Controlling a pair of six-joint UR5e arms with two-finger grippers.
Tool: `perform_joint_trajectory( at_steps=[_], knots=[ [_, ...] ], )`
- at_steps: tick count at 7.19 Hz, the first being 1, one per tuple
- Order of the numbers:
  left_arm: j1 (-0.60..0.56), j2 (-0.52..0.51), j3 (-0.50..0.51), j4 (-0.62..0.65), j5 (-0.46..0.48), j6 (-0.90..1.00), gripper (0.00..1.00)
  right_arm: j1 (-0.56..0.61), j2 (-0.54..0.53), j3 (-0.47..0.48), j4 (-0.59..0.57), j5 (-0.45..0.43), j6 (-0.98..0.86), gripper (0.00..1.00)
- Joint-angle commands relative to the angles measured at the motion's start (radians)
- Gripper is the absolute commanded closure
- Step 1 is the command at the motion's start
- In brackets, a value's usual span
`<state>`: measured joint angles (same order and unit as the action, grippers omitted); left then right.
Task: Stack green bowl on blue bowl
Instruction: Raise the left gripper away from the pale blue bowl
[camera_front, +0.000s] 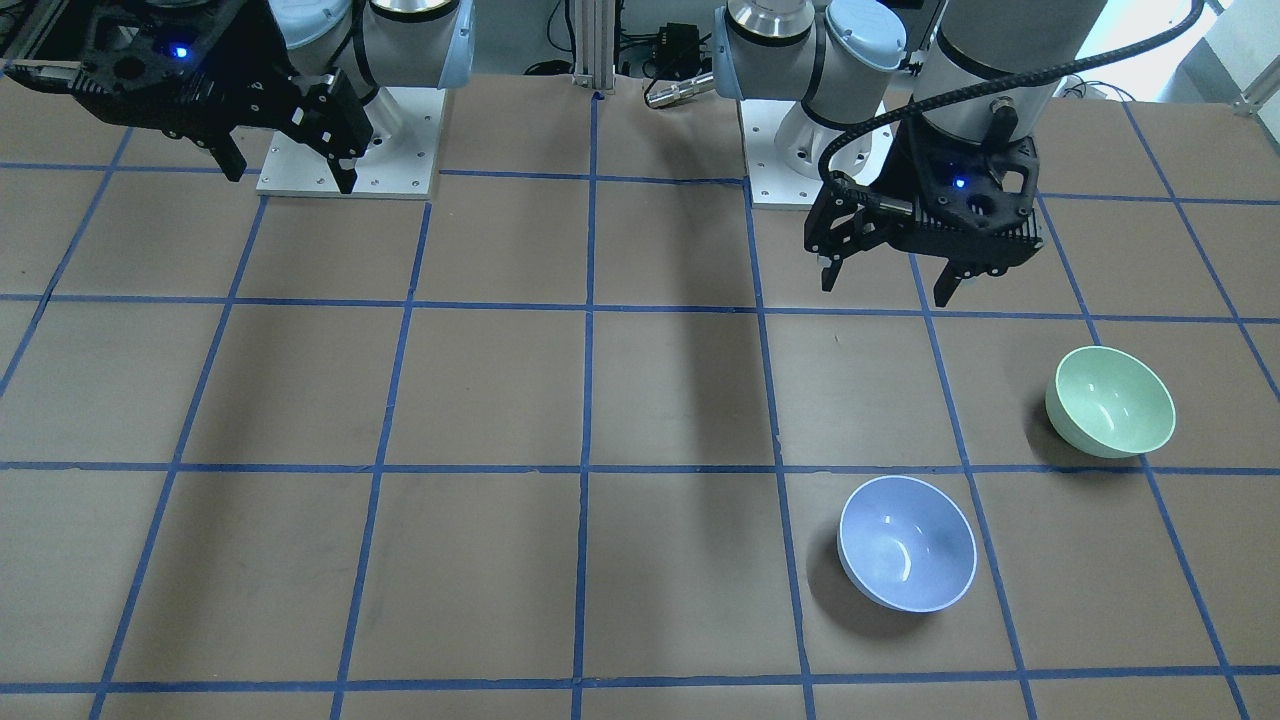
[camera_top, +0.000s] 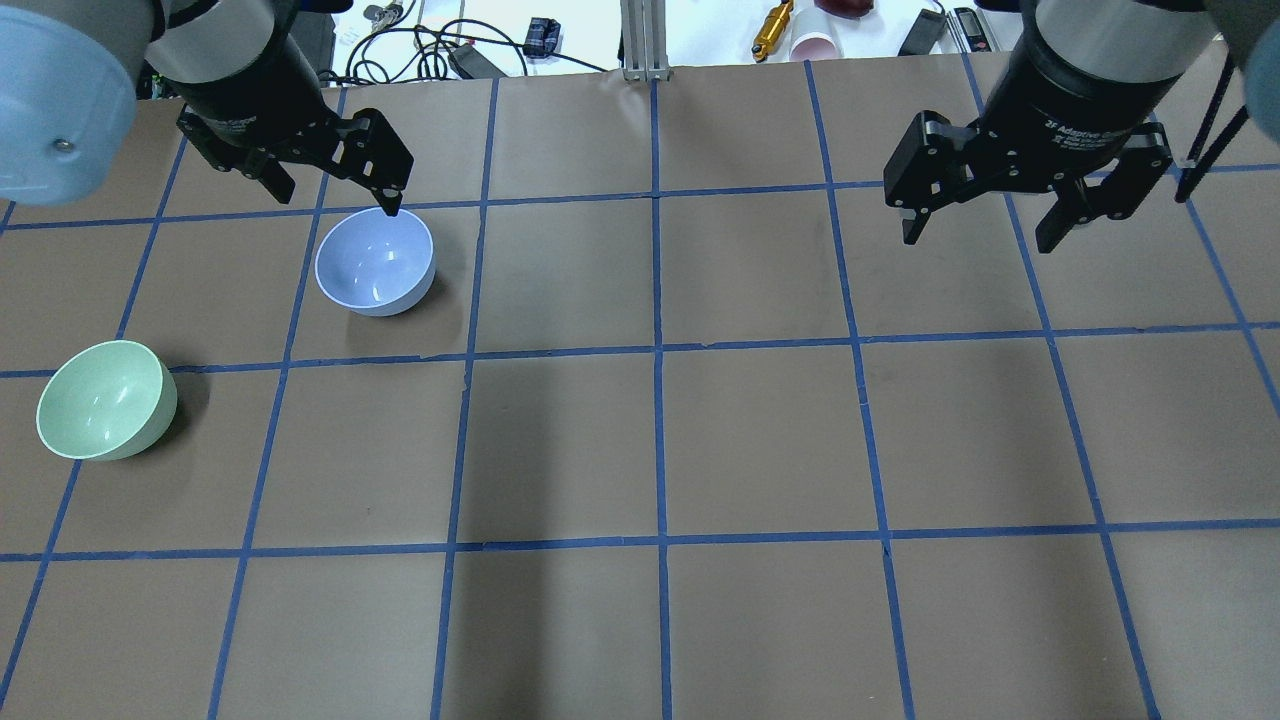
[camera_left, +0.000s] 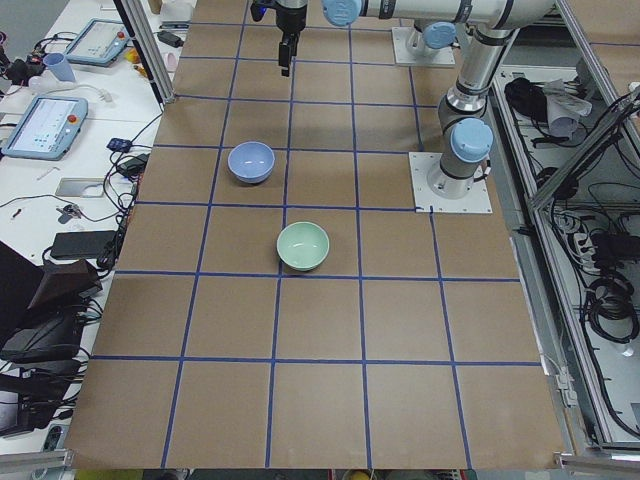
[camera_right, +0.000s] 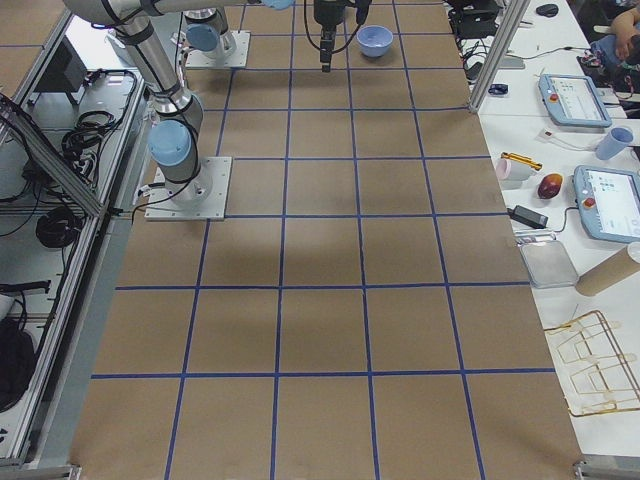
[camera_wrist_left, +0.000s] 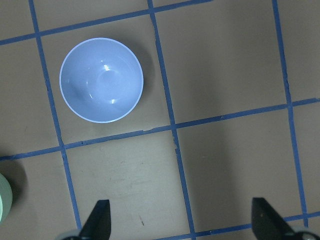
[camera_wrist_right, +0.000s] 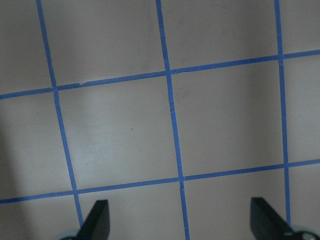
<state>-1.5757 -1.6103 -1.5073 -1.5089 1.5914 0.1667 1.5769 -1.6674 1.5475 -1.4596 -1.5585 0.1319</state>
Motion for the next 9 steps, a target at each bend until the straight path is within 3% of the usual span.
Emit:
perform_joint_trajectory(
  at_steps=[1,9],
  knots=[
    [0.0,0.0,0.022,-0.026,0.002,0.0,0.0,0.0,0.0,-0.001,0.001,0.0,0.0,0.0],
    [0.008,-0.008,0.067,-0.065,0.01,-0.001,0.0,0.0,0.0,0.0,-0.001,0.0,0.0,0.0]
  ],
)
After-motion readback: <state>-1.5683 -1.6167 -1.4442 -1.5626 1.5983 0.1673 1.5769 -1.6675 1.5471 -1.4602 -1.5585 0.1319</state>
